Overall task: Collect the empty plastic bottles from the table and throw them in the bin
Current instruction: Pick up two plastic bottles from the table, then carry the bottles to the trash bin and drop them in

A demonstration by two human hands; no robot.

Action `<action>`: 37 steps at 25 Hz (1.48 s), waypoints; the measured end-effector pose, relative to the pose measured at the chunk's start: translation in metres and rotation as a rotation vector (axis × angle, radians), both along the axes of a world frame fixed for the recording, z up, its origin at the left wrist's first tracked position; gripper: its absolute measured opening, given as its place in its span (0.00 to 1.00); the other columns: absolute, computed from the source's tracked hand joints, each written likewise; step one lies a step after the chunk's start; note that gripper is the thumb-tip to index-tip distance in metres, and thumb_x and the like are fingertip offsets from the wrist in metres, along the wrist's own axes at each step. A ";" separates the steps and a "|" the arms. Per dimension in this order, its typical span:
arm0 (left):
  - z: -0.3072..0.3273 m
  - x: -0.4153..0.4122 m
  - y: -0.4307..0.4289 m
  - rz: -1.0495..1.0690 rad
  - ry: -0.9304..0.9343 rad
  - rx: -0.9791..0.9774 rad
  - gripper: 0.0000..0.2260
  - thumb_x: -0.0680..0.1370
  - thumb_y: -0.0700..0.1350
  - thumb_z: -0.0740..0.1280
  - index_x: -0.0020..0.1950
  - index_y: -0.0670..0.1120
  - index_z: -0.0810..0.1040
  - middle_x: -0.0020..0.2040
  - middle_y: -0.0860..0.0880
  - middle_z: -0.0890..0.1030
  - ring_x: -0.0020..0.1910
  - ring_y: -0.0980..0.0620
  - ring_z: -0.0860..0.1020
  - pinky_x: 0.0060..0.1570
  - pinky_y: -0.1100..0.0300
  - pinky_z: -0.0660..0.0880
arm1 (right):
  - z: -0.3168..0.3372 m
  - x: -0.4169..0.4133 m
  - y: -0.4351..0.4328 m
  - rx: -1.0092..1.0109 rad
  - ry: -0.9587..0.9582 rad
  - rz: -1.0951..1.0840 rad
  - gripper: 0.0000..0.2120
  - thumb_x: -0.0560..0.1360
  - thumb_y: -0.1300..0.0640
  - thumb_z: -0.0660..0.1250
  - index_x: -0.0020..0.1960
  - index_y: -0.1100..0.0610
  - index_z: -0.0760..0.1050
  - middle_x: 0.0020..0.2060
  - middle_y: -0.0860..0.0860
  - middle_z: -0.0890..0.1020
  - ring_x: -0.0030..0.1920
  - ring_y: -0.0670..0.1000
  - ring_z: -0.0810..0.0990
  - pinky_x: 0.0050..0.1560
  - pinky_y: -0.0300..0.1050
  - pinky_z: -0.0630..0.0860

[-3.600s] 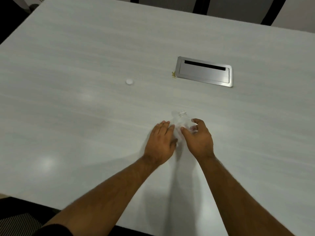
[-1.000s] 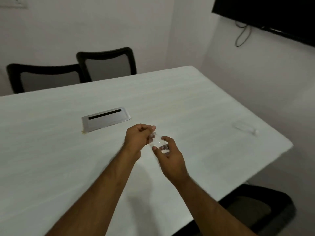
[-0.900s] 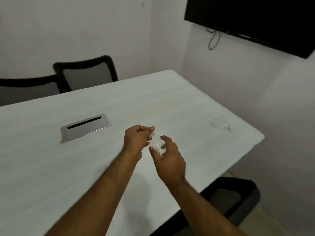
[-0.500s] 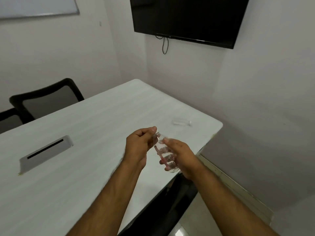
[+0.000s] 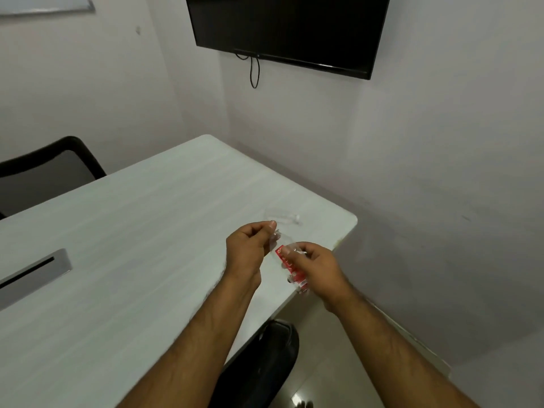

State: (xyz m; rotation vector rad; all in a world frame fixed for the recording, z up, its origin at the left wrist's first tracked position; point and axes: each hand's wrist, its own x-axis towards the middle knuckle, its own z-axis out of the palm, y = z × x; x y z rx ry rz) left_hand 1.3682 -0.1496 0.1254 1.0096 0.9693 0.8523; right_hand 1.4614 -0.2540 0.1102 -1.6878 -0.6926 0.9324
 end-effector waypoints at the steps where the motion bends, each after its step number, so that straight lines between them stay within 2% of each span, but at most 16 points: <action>1: -0.007 0.013 0.007 -0.011 0.006 -0.001 0.03 0.75 0.40 0.72 0.47 0.43 0.84 0.47 0.42 0.85 0.47 0.44 0.84 0.50 0.53 0.82 | -0.006 0.015 0.006 -0.011 0.079 0.025 0.18 0.75 0.41 0.69 0.57 0.53 0.80 0.45 0.54 0.87 0.41 0.55 0.85 0.41 0.52 0.83; 3: -0.021 0.041 0.024 -0.008 0.065 0.046 0.04 0.76 0.43 0.72 0.48 0.44 0.84 0.47 0.44 0.85 0.47 0.46 0.84 0.49 0.55 0.82 | -0.018 0.041 0.023 -0.045 0.174 0.037 0.17 0.77 0.41 0.67 0.56 0.52 0.80 0.45 0.53 0.88 0.42 0.56 0.86 0.41 0.51 0.82; 7: -0.073 0.102 0.096 -0.119 0.223 0.057 0.09 0.78 0.45 0.69 0.55 0.43 0.84 0.53 0.45 0.85 0.54 0.45 0.83 0.53 0.56 0.80 | -0.053 0.094 0.079 -0.175 0.193 -0.057 0.15 0.77 0.39 0.65 0.54 0.50 0.77 0.46 0.51 0.87 0.44 0.53 0.86 0.42 0.49 0.84; 8: -0.093 0.115 0.116 -0.140 0.335 0.126 0.10 0.78 0.44 0.68 0.56 0.42 0.83 0.54 0.45 0.84 0.55 0.44 0.82 0.53 0.56 0.78 | -0.062 0.108 0.094 -0.201 0.215 -0.119 0.15 0.78 0.40 0.64 0.53 0.51 0.77 0.46 0.53 0.86 0.44 0.53 0.86 0.42 0.49 0.84; 10: -0.136 0.139 0.151 -0.226 0.722 0.451 0.14 0.78 0.45 0.67 0.63 0.42 0.79 0.61 0.43 0.81 0.61 0.43 0.79 0.58 0.55 0.74 | -0.081 0.133 0.122 -0.252 0.250 -0.236 0.16 0.79 0.40 0.63 0.54 0.52 0.77 0.47 0.54 0.85 0.46 0.54 0.85 0.46 0.52 0.84; 13: -0.195 0.172 0.194 -0.442 1.246 0.902 0.25 0.79 0.44 0.63 0.76 0.44 0.64 0.76 0.40 0.66 0.75 0.40 0.64 0.73 0.49 0.61 | -0.116 0.161 0.161 -0.324 0.286 -0.306 0.20 0.79 0.39 0.61 0.61 0.53 0.74 0.53 0.55 0.83 0.52 0.56 0.84 0.54 0.59 0.83; 15: -0.216 0.188 0.219 -0.561 1.416 0.935 0.27 0.79 0.45 0.62 0.78 0.46 0.60 0.79 0.40 0.60 0.78 0.39 0.58 0.76 0.45 0.54 | -0.135 0.170 0.178 -0.347 0.297 -0.328 0.19 0.79 0.40 0.61 0.62 0.52 0.72 0.55 0.55 0.81 0.54 0.57 0.83 0.52 0.57 0.83; 17: -0.226 0.195 0.233 -0.620 1.502 0.940 0.22 0.78 0.47 0.63 0.73 0.45 0.67 0.73 0.39 0.70 0.72 0.39 0.68 0.72 0.46 0.61 | -0.143 0.177 0.189 -0.351 0.296 -0.308 0.18 0.79 0.40 0.61 0.61 0.52 0.72 0.53 0.55 0.81 0.53 0.56 0.82 0.44 0.50 0.82; 18: -0.227 0.193 0.232 -0.623 1.535 0.934 0.18 0.78 0.46 0.63 0.68 0.45 0.70 0.67 0.40 0.75 0.65 0.40 0.73 0.66 0.48 0.67 | -0.144 0.178 0.191 -0.351 0.301 -0.291 0.18 0.80 0.40 0.60 0.61 0.52 0.72 0.52 0.55 0.81 0.52 0.56 0.82 0.41 0.47 0.81; 20: -0.224 0.179 0.221 -0.522 1.438 0.804 0.16 0.76 0.46 0.64 0.63 0.43 0.72 0.60 0.41 0.77 0.57 0.41 0.77 0.56 0.50 0.72 | -0.142 0.179 0.191 -0.354 0.274 -0.252 0.17 0.80 0.41 0.60 0.60 0.52 0.73 0.50 0.54 0.81 0.51 0.55 0.82 0.40 0.46 0.81; 23: -0.190 0.138 0.198 -0.221 1.147 0.407 0.23 0.73 0.51 0.71 0.64 0.43 0.73 0.60 0.41 0.77 0.56 0.39 0.78 0.51 0.52 0.76 | -0.129 0.161 0.187 -0.315 0.243 -0.141 0.15 0.80 0.42 0.61 0.56 0.52 0.74 0.50 0.55 0.81 0.49 0.55 0.81 0.47 0.50 0.81; 25: -0.159 0.095 0.177 0.045 0.935 0.120 0.28 0.71 0.54 0.75 0.67 0.44 0.73 0.62 0.44 0.79 0.57 0.42 0.80 0.52 0.54 0.77 | -0.115 0.132 0.184 -0.270 0.237 0.003 0.13 0.81 0.43 0.61 0.51 0.52 0.76 0.47 0.57 0.81 0.45 0.54 0.80 0.49 0.51 0.79; 27: -0.125 0.045 0.148 0.295 0.698 -0.068 0.29 0.70 0.54 0.76 0.67 0.46 0.73 0.64 0.45 0.79 0.58 0.44 0.80 0.58 0.52 0.78 | -0.094 0.095 0.182 -0.217 0.270 0.154 0.12 0.81 0.45 0.60 0.50 0.53 0.76 0.46 0.57 0.82 0.43 0.53 0.81 0.48 0.51 0.80; 30: -0.074 -0.036 0.088 0.530 0.493 -0.153 0.26 0.72 0.51 0.75 0.67 0.45 0.74 0.61 0.43 0.81 0.55 0.45 0.82 0.58 0.47 0.79 | -0.066 0.033 0.176 -0.151 0.291 0.401 0.15 0.80 0.46 0.59 0.55 0.56 0.77 0.48 0.59 0.83 0.43 0.54 0.82 0.49 0.54 0.81; 33: -0.021 -0.133 0.010 0.817 0.358 -0.153 0.24 0.72 0.49 0.76 0.65 0.44 0.76 0.54 0.44 0.85 0.48 0.48 0.85 0.49 0.52 0.82 | -0.024 -0.060 0.158 -0.083 0.286 0.711 0.11 0.81 0.49 0.60 0.47 0.53 0.78 0.45 0.58 0.84 0.43 0.54 0.82 0.48 0.55 0.81; 37: 0.033 -0.243 -0.097 1.084 0.314 -0.086 0.19 0.73 0.45 0.75 0.62 0.41 0.79 0.52 0.44 0.85 0.45 0.49 0.85 0.44 0.56 0.81 | 0.033 -0.198 0.106 0.015 0.270 1.008 0.10 0.80 0.46 0.63 0.46 0.50 0.78 0.45 0.53 0.84 0.44 0.52 0.83 0.42 0.45 0.79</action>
